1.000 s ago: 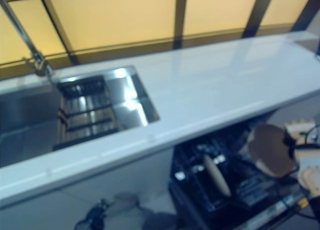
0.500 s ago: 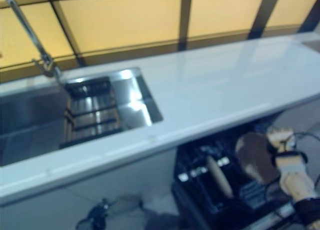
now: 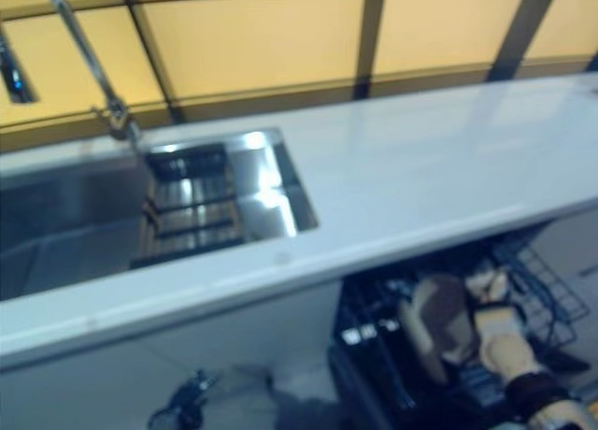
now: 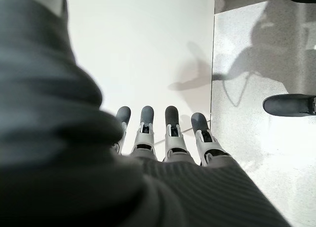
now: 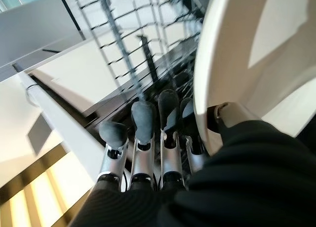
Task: Take plates into dishwasher
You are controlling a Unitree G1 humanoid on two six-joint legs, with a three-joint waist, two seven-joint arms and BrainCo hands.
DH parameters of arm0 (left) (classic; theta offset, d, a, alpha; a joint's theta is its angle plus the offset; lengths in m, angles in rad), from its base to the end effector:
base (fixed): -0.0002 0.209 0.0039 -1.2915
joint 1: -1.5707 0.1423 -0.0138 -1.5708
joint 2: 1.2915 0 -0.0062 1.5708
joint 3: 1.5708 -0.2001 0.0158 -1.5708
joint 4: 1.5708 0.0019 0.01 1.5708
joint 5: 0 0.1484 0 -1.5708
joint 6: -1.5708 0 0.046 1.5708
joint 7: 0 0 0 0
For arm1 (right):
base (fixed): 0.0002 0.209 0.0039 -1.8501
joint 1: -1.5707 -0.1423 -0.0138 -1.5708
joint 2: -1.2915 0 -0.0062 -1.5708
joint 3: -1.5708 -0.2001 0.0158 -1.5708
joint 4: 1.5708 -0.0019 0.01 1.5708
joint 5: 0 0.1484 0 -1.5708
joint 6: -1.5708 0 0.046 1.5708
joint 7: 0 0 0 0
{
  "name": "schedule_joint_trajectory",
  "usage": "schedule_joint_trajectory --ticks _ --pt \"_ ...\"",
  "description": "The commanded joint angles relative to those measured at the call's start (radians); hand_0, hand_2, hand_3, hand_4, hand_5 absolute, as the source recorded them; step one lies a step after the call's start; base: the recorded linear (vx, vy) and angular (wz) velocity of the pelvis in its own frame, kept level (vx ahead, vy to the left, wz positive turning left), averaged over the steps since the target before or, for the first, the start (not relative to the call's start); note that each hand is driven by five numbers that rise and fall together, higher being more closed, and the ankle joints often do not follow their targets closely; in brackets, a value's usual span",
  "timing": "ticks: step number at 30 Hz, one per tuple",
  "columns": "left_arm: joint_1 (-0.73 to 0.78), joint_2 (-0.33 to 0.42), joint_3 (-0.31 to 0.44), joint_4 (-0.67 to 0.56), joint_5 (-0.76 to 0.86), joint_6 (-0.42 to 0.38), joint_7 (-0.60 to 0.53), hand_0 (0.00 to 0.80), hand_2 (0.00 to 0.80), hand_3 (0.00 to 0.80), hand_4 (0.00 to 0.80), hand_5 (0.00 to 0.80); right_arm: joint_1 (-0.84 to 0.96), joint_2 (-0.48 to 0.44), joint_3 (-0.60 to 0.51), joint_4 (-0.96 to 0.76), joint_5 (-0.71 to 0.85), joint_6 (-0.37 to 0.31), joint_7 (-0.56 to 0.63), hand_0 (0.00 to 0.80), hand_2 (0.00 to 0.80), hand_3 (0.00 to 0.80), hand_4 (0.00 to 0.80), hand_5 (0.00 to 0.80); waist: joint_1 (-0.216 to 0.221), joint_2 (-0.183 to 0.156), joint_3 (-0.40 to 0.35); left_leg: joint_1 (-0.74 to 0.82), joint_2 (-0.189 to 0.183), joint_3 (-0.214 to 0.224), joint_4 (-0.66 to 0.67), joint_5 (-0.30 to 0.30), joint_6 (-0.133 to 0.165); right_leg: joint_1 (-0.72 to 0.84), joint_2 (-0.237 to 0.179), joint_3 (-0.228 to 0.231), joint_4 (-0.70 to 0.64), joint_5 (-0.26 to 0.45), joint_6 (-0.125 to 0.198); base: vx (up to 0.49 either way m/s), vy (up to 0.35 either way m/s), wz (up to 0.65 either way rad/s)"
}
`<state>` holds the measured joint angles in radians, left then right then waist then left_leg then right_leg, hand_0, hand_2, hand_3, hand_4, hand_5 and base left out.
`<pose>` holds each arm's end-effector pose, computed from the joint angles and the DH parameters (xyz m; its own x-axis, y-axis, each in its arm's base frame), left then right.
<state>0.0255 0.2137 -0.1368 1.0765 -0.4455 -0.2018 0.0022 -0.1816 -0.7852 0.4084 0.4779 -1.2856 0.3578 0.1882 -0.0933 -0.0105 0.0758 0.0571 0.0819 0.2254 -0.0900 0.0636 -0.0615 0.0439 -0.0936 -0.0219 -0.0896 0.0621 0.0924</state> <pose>0.1000 0.2176 -0.1308 0.6094 0.1715 -0.7741 -0.2606 0.9654 0.0088 0.2268 -0.3088 0.0219 0.8385 -0.4191 -0.3481 -0.5327 -0.4963 -0.6855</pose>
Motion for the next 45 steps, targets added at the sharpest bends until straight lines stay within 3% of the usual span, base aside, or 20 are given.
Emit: schedule_joint_trajectory --ticks 1,16,27,28,30,31,36,45 --pt "-0.053 0.030 -0.027 -0.008 0.017 -0.011 0.015 0.000 0.000 0.000 0.000 0.000 -0.138 0.022 0.050 0.095 -0.007 0.097 -0.004 0.800 0.800 0.800 0.800 0.800 0.034 -0.044 -0.016 0.037 -0.042 -0.043 0.003 -0.101 0.054 -0.047 -0.015 -0.027 0.002 0.049 0.066 0.013 0.000 0.16" --pt "-0.058 0.019 -0.031 -0.004 0.045 -0.002 -0.002 0.000 0.000 0.000 0.000 0.000 -0.176 0.107 0.135 0.164 0.121 0.131 0.068 0.800 0.800 0.800 0.800 0.800 0.061 -0.044 -0.020 0.033 -0.042 -0.066 0.003 -0.098 0.051 -0.043 -0.024 -0.045 0.002 0.047 0.065 0.002 0.001 0.02" --pt "-0.057 0.022 -0.004 -0.006 0.057 0.003 0.002 0.000 0.000 0.000 0.000 0.000 -0.139 0.099 0.082 0.051 0.183 0.099 0.105 0.800 0.800 0.800 0.800 0.800 0.047 -0.057 -0.017 0.036 -0.036 -0.057 0.003 -0.097 0.052 -0.048 -0.021 -0.033 0.002 0.052 0.067 0.000 0.000 0.00" --pt "-0.057 0.021 -0.002 -0.001 0.057 -0.002 0.003 0.000 0.000 0.000 0.000 0.000 -0.136 0.097 0.076 0.040 0.190 0.096 0.117 0.731 0.731 0.731 0.731 0.731 0.045 -0.059 -0.017 0.036 -0.036 -0.056 0.003 -0.097 0.053 -0.048 -0.021 -0.030 0.002 0.053 0.067 0.000 0.000 0.00" --pt "-0.056 0.019 0.001 0.003 0.052 -0.006 0.008 0.000 0.000 0.000 0.000 0.000 -0.124 0.091 0.060 0.014 0.200 0.098 0.132 0.066 0.066 0.066 0.066 0.066 0.041 -0.062 -0.015 0.038 -0.036 -0.054 0.003 -0.097 0.053 -0.047 -0.019 -0.026 0.002 0.053 0.067 0.000 0.000 0.00" --pt "-0.055 0.020 0.006 0.002 0.050 -0.006 0.008 0.000 0.000 0.000 0.000 0.000 -0.119 0.085 0.048 0.000 0.209 0.096 0.134 0.000 0.000 0.000 0.000 0.000 0.038 -0.063 -0.013 0.040 -0.036 -0.052 0.003 -0.097 0.053 -0.047 -0.019 -0.023 0.002 0.054 0.067 0.000 0.000 0.00" --pt "-0.057 0.025 0.025 -0.001 0.044 -0.010 0.016 0.000 0.000 0.000 0.000 0.000 -0.110 0.030 -0.024 -0.096 0.190 0.069 0.197 0.000 0.000 0.000 0.000 0.000 0.026 -0.070 -0.005 0.043 -0.033 -0.048 0.003 -0.098 0.054 -0.048 -0.016 -0.011 0.002 0.058 0.067 0.000 0.000 0.00" --pt "-0.042 0.042 0.087 0.021 0.026 -0.031 0.016 0.000 0.000 0.000 0.000 0.000 -0.022 -0.155 -0.268 -0.403 0.132 -0.004 0.334 0.000 0.000 0.000 0.000 0.000 -0.027 -0.085 0.002 0.049 -0.028 -0.022 0.003 -0.101 0.052 -0.054 -0.002 0.029 0.002 0.063 0.068 0.007 0.004 -0.03"
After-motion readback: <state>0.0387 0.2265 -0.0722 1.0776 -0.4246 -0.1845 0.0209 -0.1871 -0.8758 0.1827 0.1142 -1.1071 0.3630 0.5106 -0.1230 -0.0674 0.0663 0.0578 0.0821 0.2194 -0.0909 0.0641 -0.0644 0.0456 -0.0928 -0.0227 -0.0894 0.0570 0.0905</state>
